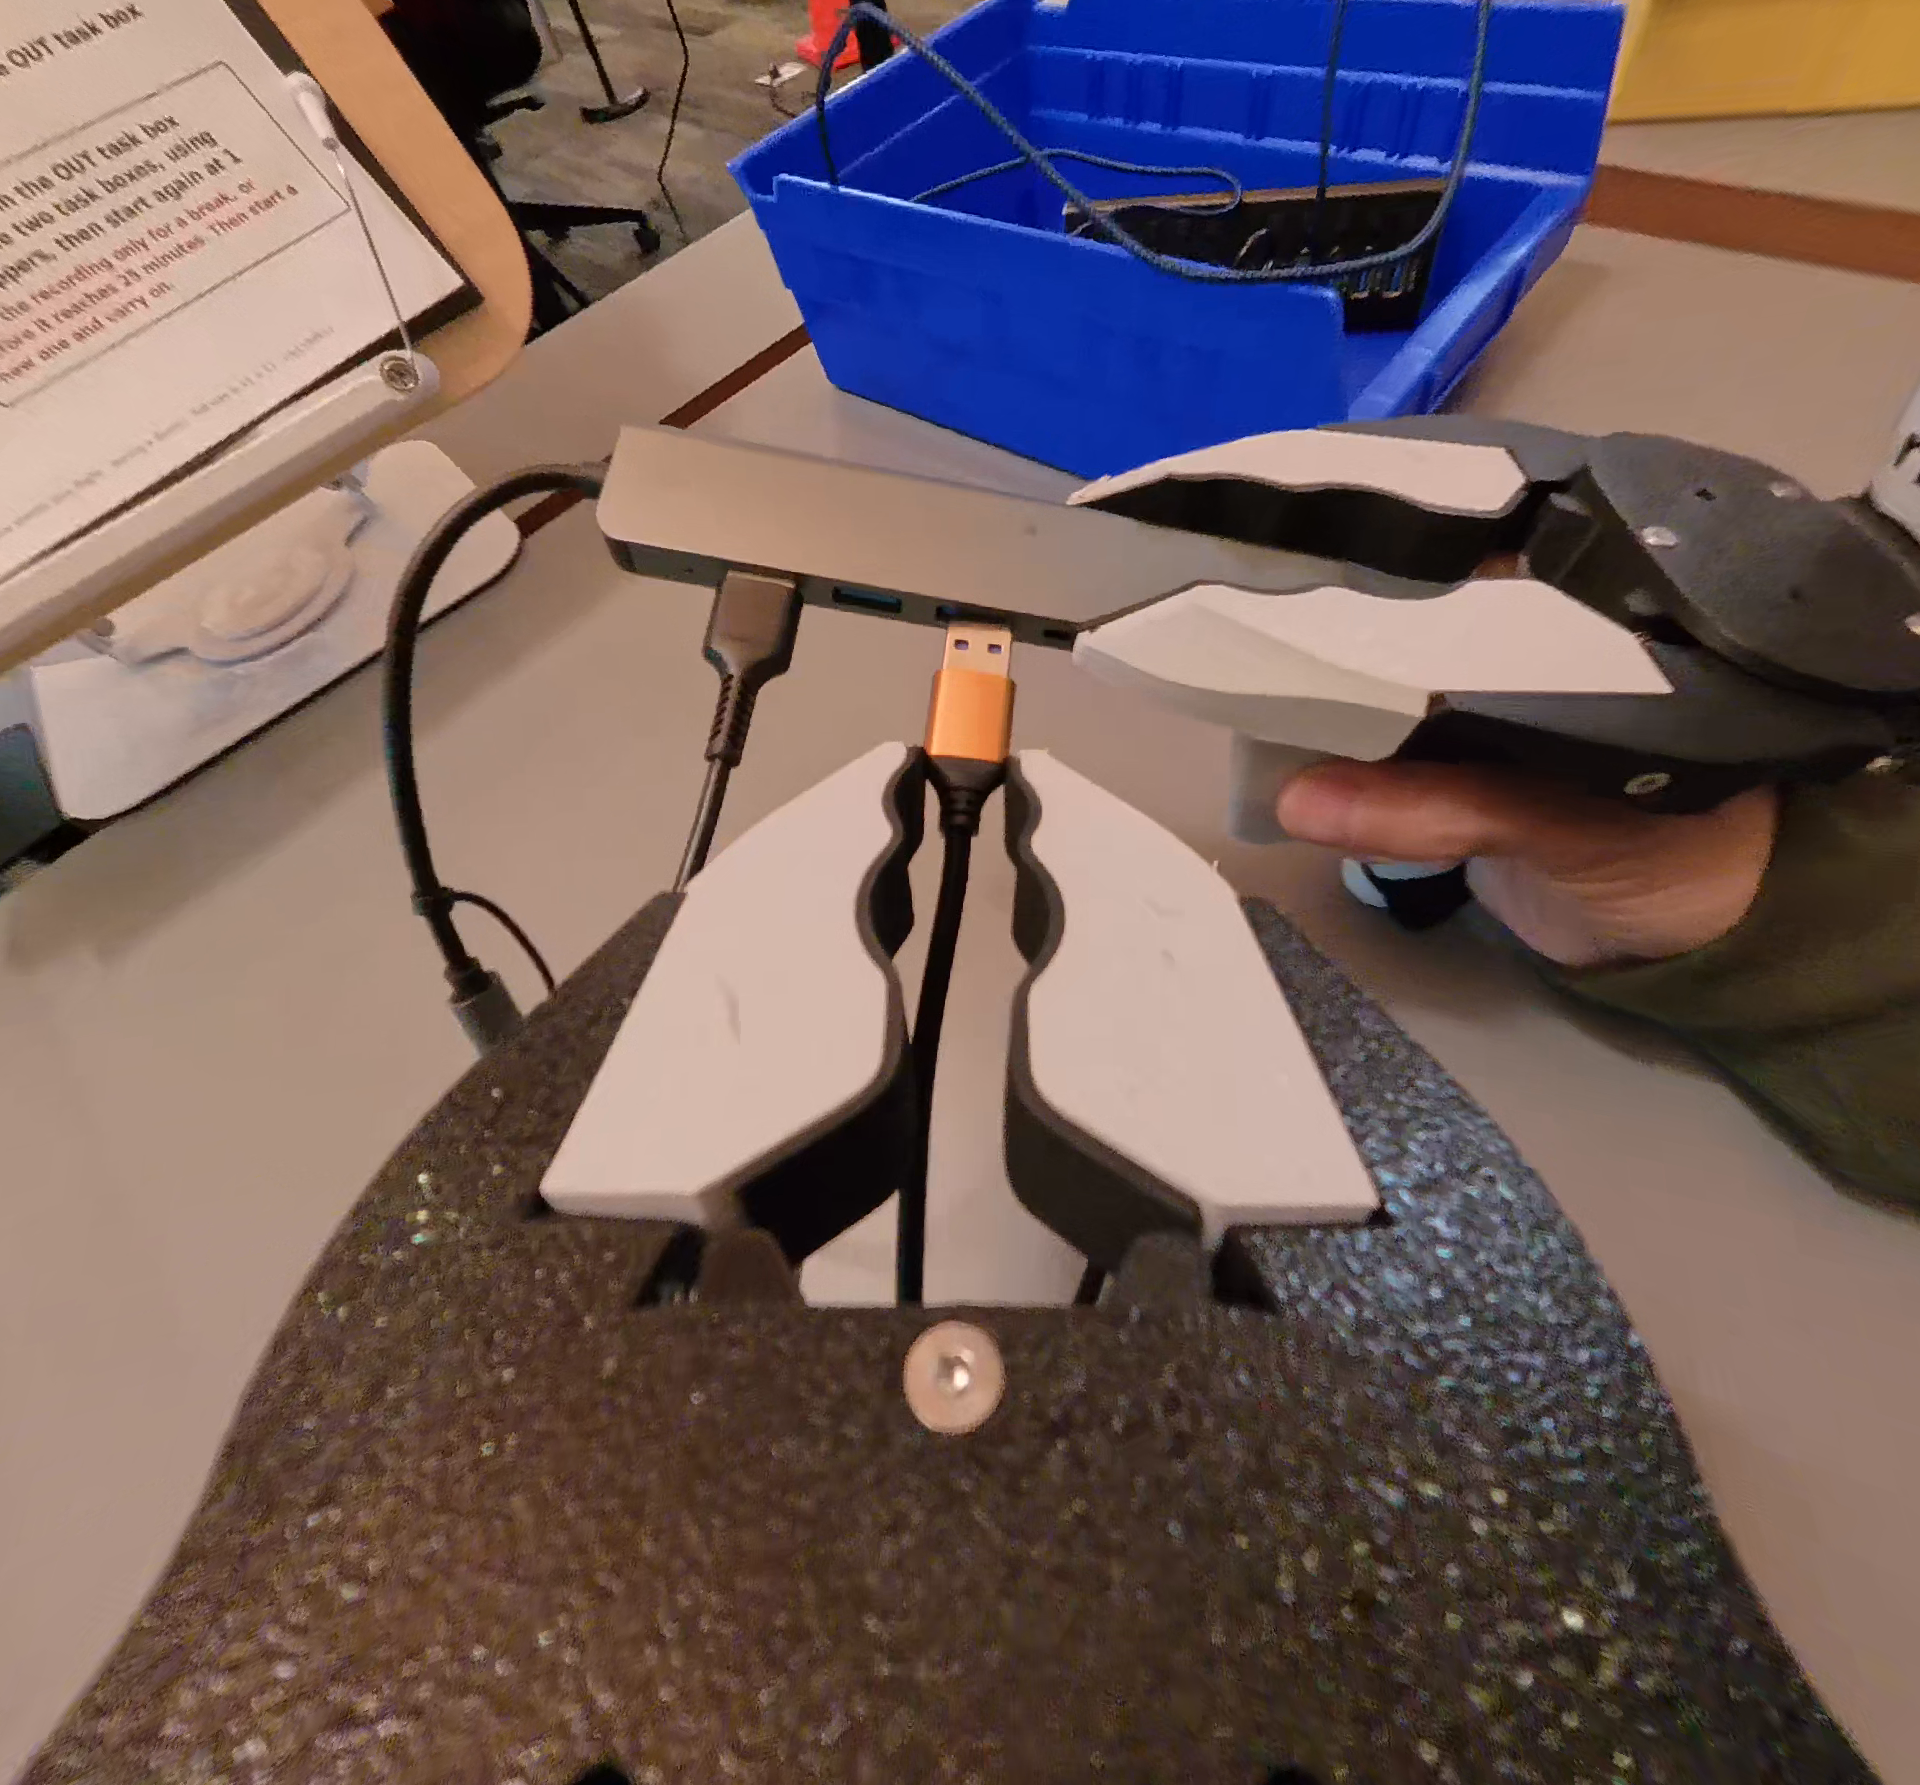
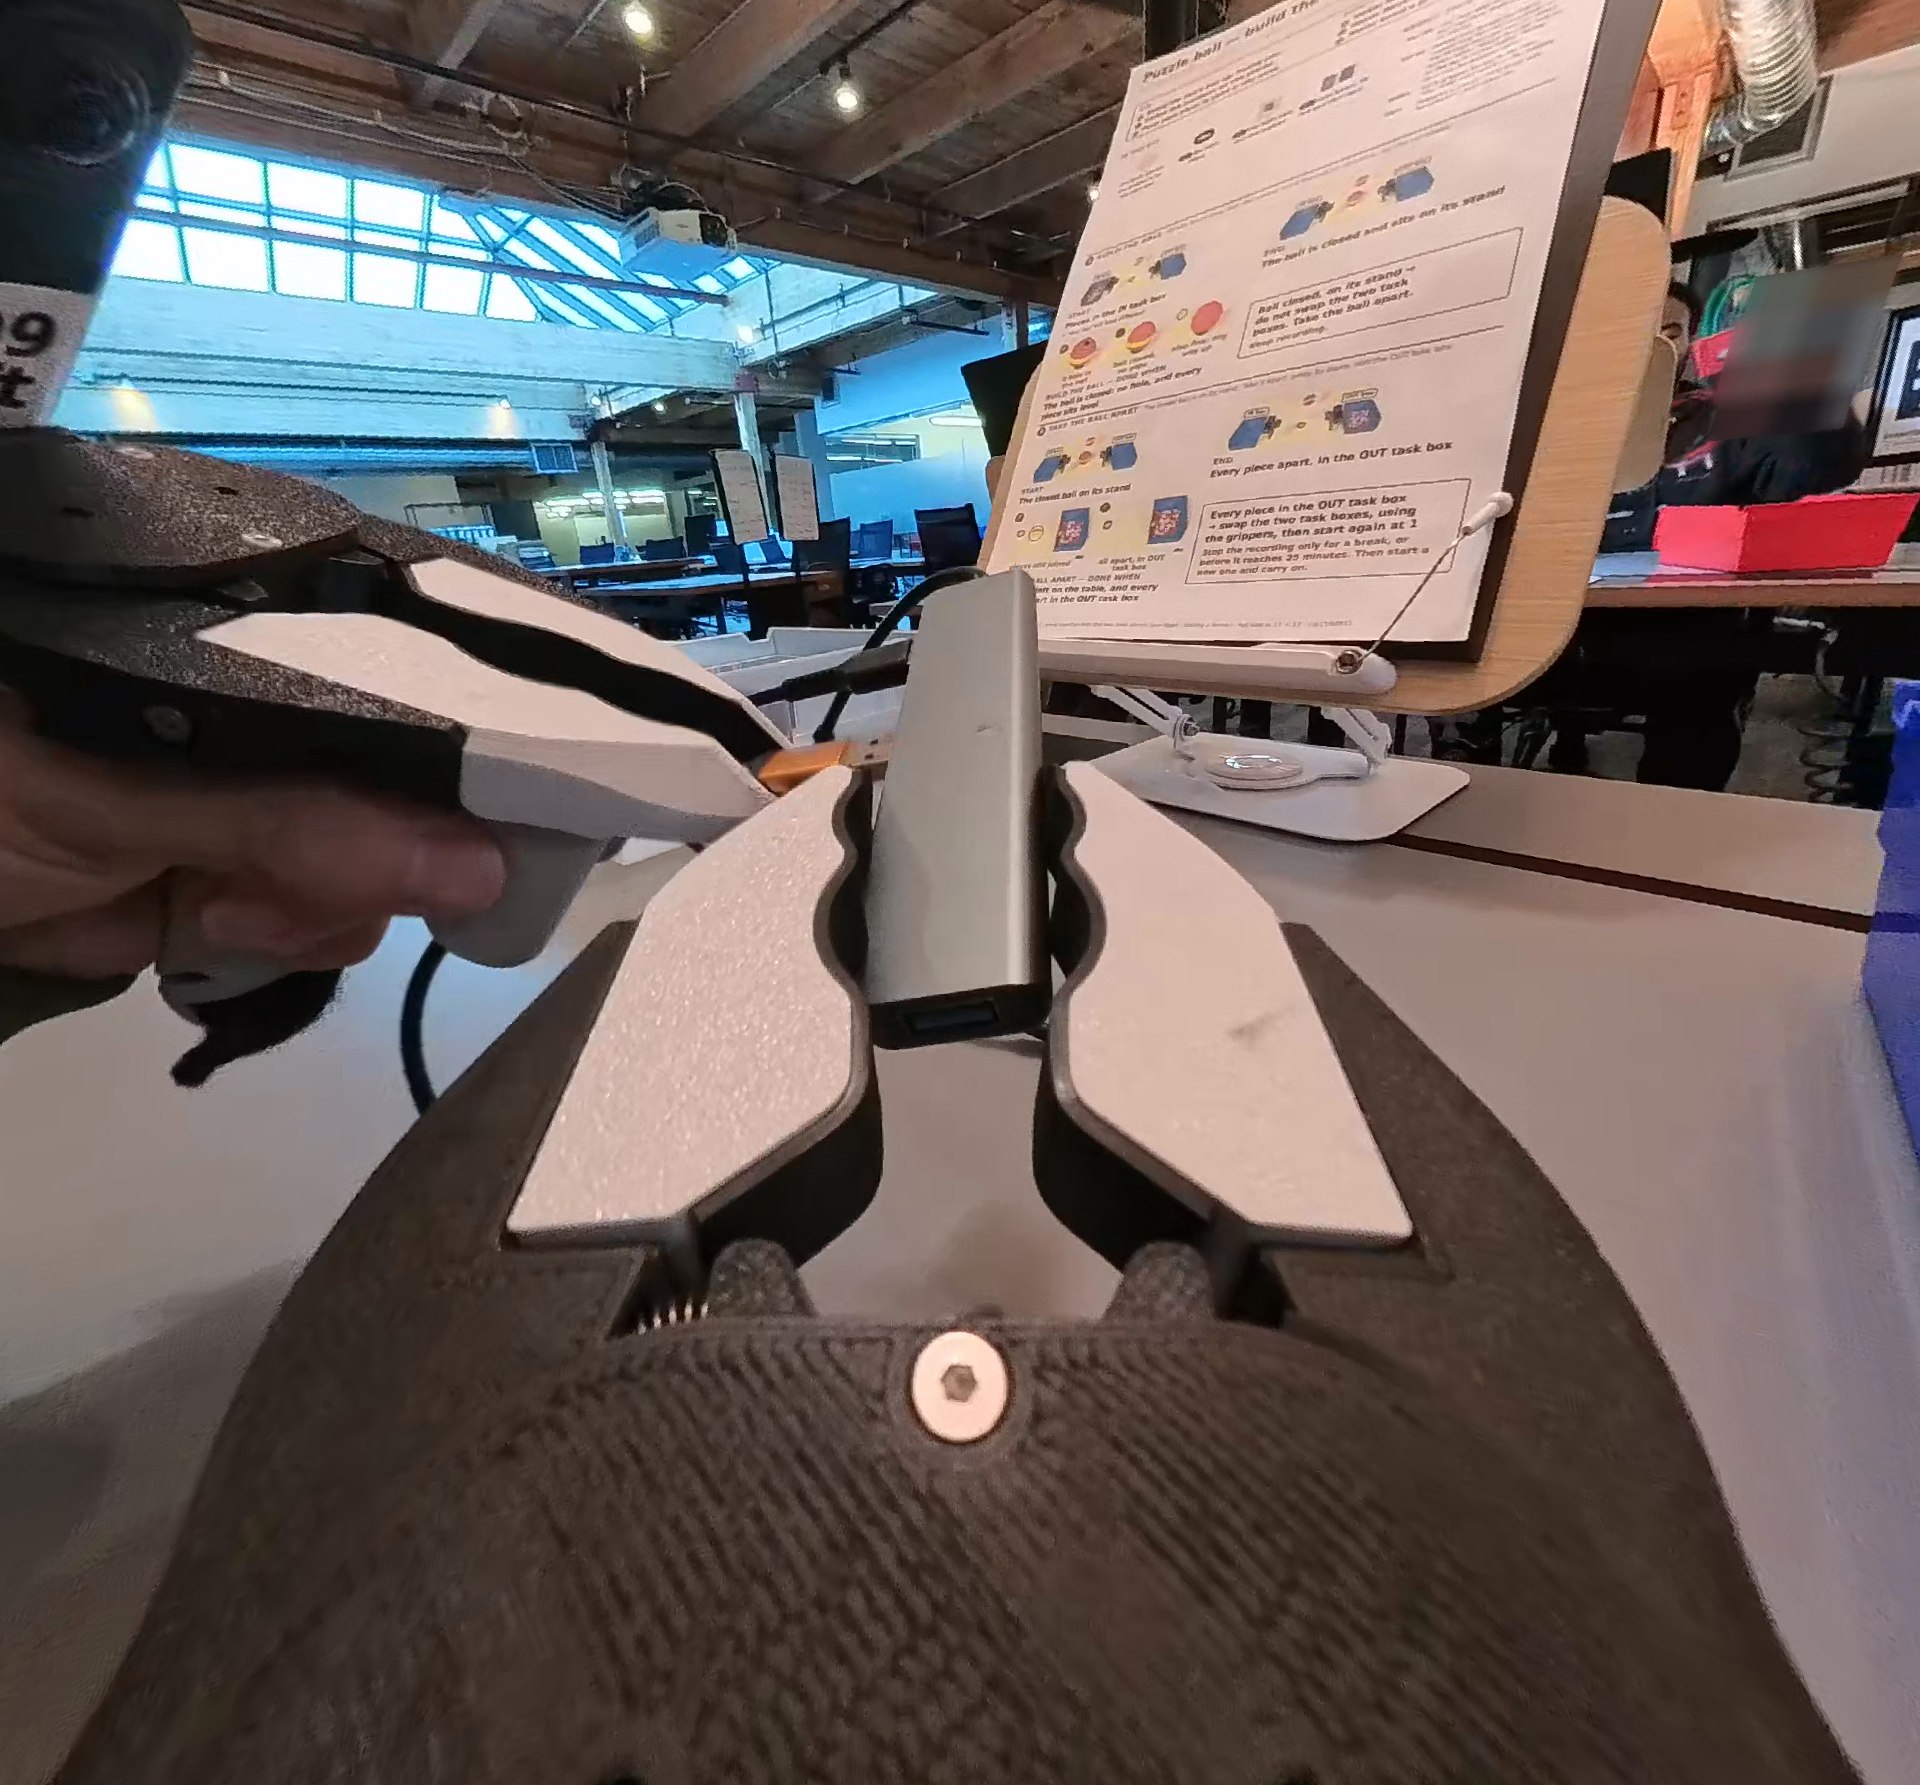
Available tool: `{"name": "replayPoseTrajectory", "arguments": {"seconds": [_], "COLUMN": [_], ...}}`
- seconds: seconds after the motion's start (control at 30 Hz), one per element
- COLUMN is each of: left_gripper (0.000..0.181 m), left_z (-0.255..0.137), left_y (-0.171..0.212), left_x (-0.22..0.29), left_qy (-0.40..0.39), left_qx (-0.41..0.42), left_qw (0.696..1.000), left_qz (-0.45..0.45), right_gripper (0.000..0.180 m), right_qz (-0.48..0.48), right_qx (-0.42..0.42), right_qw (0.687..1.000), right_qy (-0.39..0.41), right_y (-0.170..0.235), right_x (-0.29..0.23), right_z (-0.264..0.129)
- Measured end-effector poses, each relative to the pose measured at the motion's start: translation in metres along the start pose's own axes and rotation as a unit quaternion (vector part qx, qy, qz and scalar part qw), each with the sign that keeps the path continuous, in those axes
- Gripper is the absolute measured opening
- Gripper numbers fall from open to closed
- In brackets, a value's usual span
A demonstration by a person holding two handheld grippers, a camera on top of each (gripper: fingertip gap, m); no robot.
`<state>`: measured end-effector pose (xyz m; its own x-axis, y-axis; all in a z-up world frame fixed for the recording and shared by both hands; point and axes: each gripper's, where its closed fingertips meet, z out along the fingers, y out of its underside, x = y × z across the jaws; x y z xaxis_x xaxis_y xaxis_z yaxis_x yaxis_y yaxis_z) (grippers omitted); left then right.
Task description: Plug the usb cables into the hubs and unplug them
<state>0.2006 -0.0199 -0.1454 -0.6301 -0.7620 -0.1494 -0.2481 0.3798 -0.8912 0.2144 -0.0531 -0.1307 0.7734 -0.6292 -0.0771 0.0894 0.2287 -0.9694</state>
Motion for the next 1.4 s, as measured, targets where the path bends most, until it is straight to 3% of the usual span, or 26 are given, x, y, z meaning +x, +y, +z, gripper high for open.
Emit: {"name": "replayPoseTrajectory", "arguments": {"seconds": [0.6, 1.13, 1.4], "left_gripper": [0.014, 0.013, 0.013], "left_z": [-0.002, -0.003, -0.01], "left_y": [-0.003, -0.01, -0.002], "left_x": [-0.003, -0.007, -0.012], "left_qy": [0.0, -0.08, -0.089], "left_qx": [0.021, 0.112, 0.104], "left_qw": [1.0, 0.986, 0.981], "left_qz": [-0.003, 0.093, 0.139], "right_gripper": [0.032, 0.032, 0.033], "right_qz": [0.005, 0.002, -0.04], "right_qx": [-0.008, -0.02, -0.05], "right_qw": [1.0, 0.999, 0.997], "right_qy": [-0.008, -0.04, -0.04], "right_y": [0.002, 0.005, 0.013], "right_x": [-0.001, -0.011, -0.019], "right_z": [0.001, 0.003, 0.008]}}
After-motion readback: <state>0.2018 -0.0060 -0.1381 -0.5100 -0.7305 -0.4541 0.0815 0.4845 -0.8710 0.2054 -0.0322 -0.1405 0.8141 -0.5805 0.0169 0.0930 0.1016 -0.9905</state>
